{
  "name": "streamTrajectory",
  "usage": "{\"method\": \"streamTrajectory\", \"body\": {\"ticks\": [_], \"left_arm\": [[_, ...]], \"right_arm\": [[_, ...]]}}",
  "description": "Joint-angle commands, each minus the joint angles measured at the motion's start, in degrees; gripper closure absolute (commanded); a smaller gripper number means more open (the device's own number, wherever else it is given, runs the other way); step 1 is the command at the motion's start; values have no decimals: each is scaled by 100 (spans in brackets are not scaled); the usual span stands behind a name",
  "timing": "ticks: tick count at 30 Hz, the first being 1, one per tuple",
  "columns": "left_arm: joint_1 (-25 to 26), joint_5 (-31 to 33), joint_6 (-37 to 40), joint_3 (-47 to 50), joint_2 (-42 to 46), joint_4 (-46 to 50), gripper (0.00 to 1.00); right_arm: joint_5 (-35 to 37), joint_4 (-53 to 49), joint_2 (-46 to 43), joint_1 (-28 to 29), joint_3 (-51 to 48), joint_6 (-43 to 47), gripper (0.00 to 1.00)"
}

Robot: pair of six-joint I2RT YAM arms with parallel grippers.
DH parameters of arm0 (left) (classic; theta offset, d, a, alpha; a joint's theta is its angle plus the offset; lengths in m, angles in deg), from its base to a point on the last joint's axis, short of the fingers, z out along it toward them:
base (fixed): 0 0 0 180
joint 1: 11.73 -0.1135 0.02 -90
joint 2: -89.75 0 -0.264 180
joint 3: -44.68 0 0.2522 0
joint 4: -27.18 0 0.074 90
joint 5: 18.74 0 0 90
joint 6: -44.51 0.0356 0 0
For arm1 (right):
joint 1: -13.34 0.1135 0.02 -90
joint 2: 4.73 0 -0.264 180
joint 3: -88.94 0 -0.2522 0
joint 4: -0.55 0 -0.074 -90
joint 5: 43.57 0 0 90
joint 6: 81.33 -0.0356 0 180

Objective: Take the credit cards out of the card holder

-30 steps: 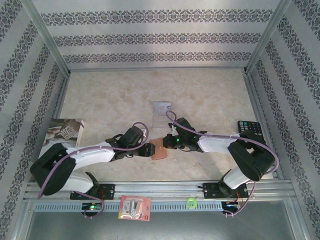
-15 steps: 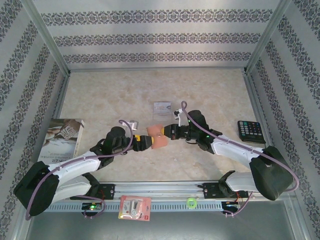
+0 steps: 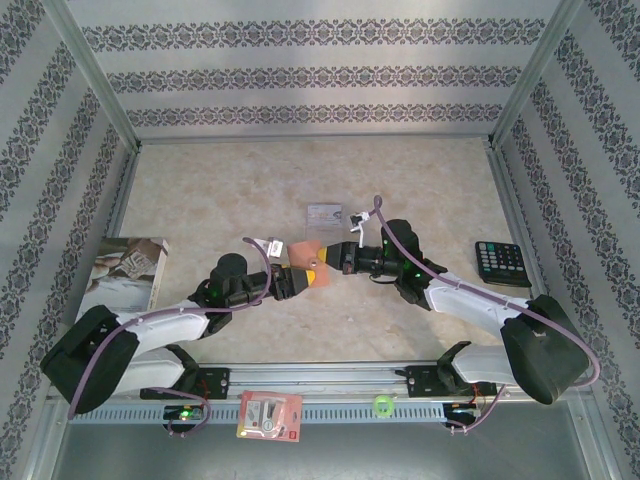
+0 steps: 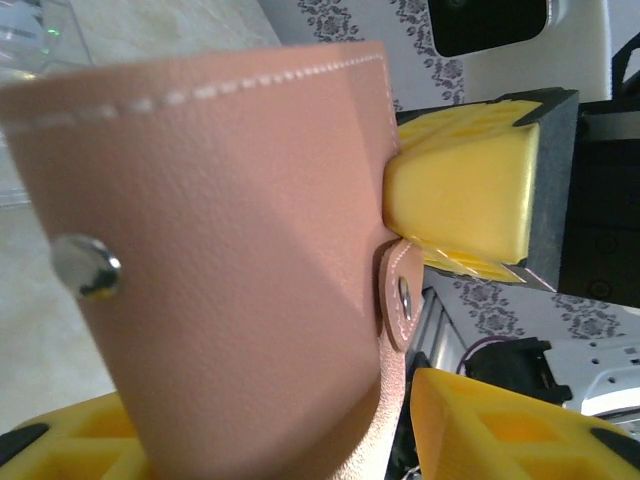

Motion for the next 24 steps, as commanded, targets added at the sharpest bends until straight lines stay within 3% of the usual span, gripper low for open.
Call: {"method": "streamTrajectory", "body": {"ticks": [1,5,9,13,14,16,18,21,24], "left_arm": [[-50,-241,-249,92,-42,-792,46],[-49,-230,-291,190,20,-859,49],[-48,-94,-181,183,198,-587,60],[-45,37,-70,21,260,-195,80],[-47,76,-28,-45,265,-18,88],[-7,253,71,-161,299,434,99],[106,534,250,-246,371,891,100],[316,1114,507,-397,536,1631,100],[454,1669,556,-447,688,2046,100]], "right_arm": [[39,494,46,-88,18,-165,100],[86,517,111,-156,58,-202,100],[83,552,226,-194,85,-259,100],[123,492,340,-146,119,-333,100],[217,359,345,-141,127,-358,98],[450,40,245,-126,129,-386,78],[903,-733,0,-91,207,-266,60],[1983,-2276,-450,149,527,33,51],[3342,-3526,-803,748,958,392,48]]}}
